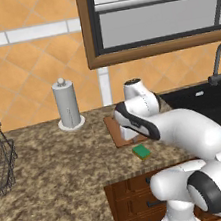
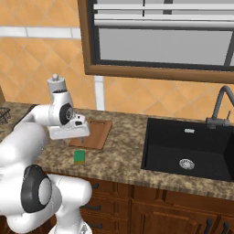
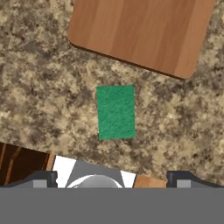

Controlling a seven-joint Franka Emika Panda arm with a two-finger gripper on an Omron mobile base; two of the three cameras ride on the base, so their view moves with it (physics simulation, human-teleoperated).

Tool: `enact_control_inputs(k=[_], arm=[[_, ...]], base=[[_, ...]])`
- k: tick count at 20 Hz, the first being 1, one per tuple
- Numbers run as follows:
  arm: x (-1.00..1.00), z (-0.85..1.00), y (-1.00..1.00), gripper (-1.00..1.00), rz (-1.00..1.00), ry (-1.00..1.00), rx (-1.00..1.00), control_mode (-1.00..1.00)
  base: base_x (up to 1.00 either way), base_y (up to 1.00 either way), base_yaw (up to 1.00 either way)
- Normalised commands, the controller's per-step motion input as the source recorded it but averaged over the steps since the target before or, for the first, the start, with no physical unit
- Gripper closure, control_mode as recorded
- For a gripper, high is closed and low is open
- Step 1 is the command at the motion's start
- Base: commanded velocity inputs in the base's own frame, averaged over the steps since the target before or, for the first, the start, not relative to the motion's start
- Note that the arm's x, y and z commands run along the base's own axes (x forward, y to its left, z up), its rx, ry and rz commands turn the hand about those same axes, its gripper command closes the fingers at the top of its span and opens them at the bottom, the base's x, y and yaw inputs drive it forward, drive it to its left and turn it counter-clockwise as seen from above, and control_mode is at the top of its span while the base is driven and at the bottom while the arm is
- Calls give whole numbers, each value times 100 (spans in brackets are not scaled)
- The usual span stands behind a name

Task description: Pick up the sponge from the counter and clean the cutting board by briefly scrubbing or pressing down on the cutting board. Once finished, release the sponge.

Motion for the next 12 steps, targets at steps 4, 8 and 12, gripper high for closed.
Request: enact_control_inputs(k=[4,8,12], arm=[[10,-44,0,-100,6,0,8,-100],[6,-38,0,-100,6,-1,6,-100],[0,-32,0,-100,3,-2,2,-100]], base=[[0,0,0],[0,0,0],[0,0,0]])
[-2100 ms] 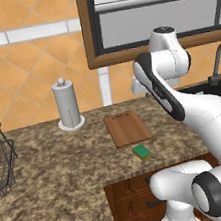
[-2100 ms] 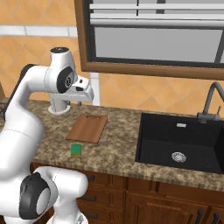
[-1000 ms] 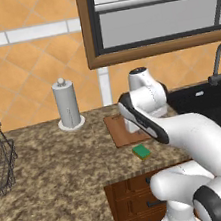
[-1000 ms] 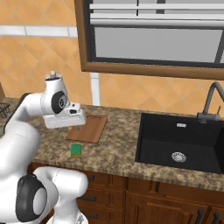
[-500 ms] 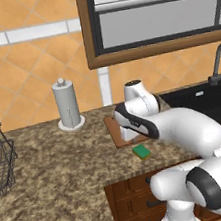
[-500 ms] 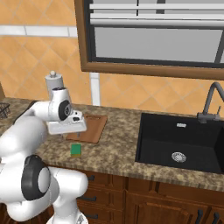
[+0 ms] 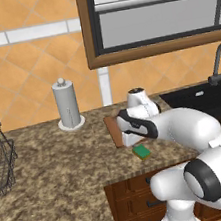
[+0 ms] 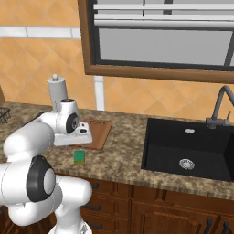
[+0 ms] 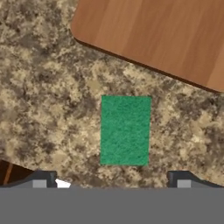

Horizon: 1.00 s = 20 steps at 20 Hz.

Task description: Pick up the sponge from the counter and clean the cutting board by briefly scrubbing or pressing down on the cutting board. Once finished, release the sponge.

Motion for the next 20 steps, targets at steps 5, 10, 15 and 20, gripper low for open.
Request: enact_control_inputs(k=[5,10,15,20], arm=[[0,-21,0,-100,1,-2,0,-100],[0,-26,-1,-100,0,-2,1,-100],[6,-21,-3,-100,0,-2,2,-100],[19,-19,0,-100,0,0,2,-100]], base=[[0,0,0],[0,0,0],[0,0,0],[0,0,0]])
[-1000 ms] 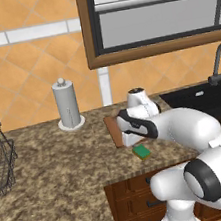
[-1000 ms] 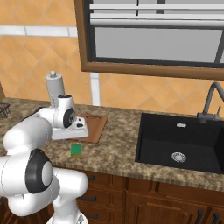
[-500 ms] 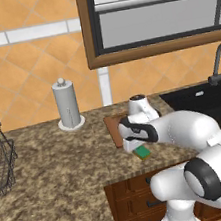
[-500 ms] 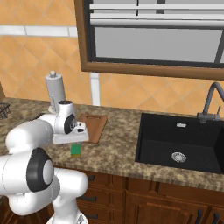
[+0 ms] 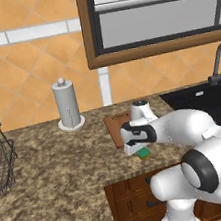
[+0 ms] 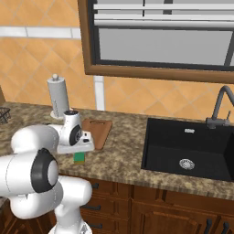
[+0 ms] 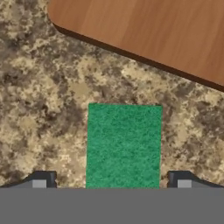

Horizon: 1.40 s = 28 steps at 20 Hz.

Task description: Pick up the sponge from the counter and clean the cutting board by briefly scrubbing or pressing down on the cutting board. Once finished, release the sponge.

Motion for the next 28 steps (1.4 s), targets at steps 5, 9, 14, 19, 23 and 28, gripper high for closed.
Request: enact_control_inputs(k=[5,9,14,19,23,28], arm=[[21,-15,-1,-100,0,0,3,-100],[16,-13,0,-100,0,0,1,-100],[9,-16,0,-100,0,0,0,-100],[1,-1,-2,100,0,-4,4,-100],[3,0,-2,100,0,-5,5,-100],[5,22,0,100,0,-1,0,-100]], base=[[0,0,0],[0,0,0],[0,0,0],[0,0,0],[0,0,0],[0,0,0]])
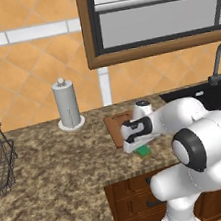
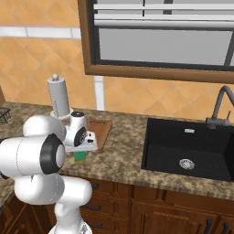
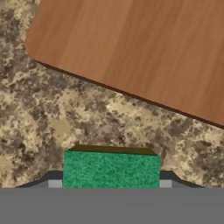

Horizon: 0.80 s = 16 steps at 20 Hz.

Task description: Pick up the sponge from the counter and clean the cutting board by briefly scrubbing or pressing down on the cutting board. Once finished, release the sponge.

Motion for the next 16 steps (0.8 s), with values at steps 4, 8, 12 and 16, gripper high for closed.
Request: enact_control_inputs(k=[4,8,12,16], arm=[[16,100,0,100,0,1,0,-100],[91,34,6,100,0,5,0,-100],[100,-23,27,100,-3,-2,0,-100],[100,21,52,100,0,1,-3,-100]], base=[[0,0,0],[0,0,0],[0,0,0],[0,0,0]])
